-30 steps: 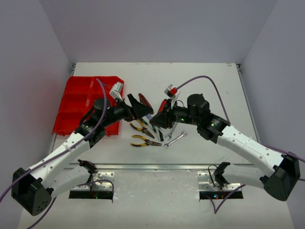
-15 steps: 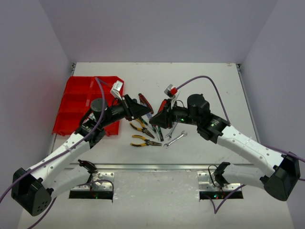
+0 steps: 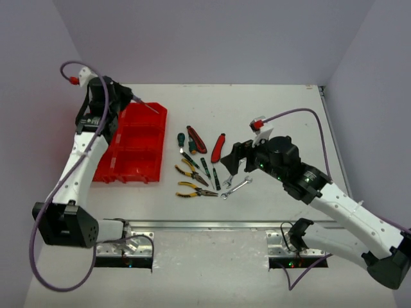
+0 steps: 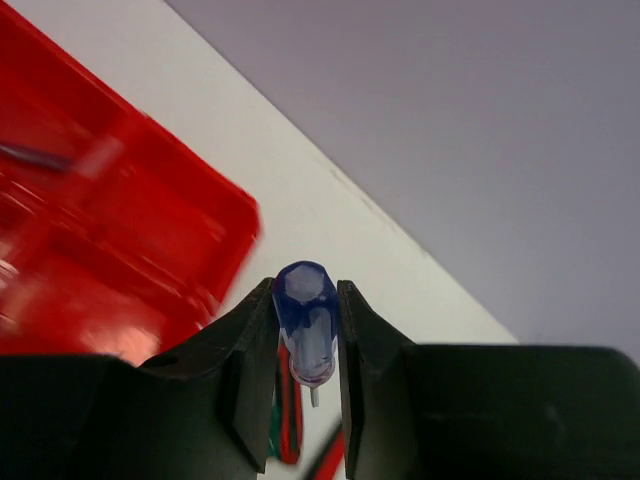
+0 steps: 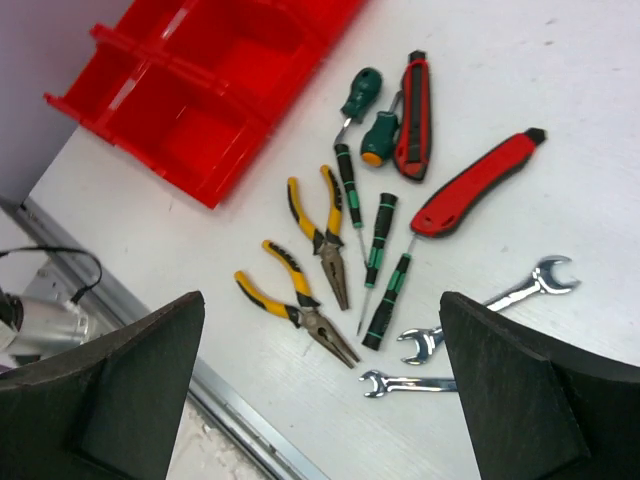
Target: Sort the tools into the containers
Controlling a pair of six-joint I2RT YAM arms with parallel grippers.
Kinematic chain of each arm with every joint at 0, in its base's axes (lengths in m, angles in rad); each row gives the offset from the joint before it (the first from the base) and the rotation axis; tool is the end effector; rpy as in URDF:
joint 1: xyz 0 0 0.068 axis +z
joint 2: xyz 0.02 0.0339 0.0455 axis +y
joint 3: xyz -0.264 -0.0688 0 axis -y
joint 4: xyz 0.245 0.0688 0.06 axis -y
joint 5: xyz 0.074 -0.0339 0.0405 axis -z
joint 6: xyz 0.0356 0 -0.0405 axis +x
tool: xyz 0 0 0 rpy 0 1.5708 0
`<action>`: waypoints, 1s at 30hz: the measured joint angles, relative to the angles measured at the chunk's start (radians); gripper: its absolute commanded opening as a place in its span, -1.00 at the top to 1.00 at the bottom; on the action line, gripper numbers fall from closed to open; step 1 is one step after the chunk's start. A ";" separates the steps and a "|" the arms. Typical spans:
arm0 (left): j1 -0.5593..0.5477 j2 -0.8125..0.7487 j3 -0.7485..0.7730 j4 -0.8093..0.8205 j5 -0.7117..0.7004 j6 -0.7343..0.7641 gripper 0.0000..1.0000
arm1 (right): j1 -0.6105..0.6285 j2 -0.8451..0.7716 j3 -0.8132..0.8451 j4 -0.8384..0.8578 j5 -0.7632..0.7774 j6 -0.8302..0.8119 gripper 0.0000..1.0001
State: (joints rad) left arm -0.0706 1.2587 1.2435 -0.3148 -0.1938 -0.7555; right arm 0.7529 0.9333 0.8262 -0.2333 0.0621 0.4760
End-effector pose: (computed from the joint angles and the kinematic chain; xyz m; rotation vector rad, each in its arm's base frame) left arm 0.2876 -0.0135 0.3857 -0.7654 1.7523 -0.3773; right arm 0.1592 0.1462 0.3225 -0.2309 1.9733 0.7588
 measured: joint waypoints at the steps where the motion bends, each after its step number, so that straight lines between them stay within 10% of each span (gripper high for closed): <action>1: 0.051 0.047 0.045 -0.002 -0.059 0.005 1.00 | -0.003 -0.040 -0.015 -0.020 0.021 0.004 -0.98; 10: 0.295 0.467 0.339 0.058 -0.311 0.197 1.00 | -0.004 -0.215 -0.114 -0.114 -0.016 0.019 -0.98; 24: 0.361 0.740 0.394 0.118 -0.209 0.249 0.90 | -0.003 -0.387 -0.224 -0.138 0.009 -0.027 -0.98; 28: 0.361 0.782 0.394 0.056 -0.156 0.218 0.40 | -0.003 -0.368 -0.241 -0.139 0.012 -0.024 -0.98; 30: 0.361 0.783 0.394 0.033 -0.146 0.209 -0.21 | -0.003 -0.358 -0.247 -0.138 0.012 -0.023 -0.98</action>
State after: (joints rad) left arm 0.2901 2.0420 1.6371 -0.2821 -0.3395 -0.5464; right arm 0.7498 0.5755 0.5787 -0.3716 0.0746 0.4535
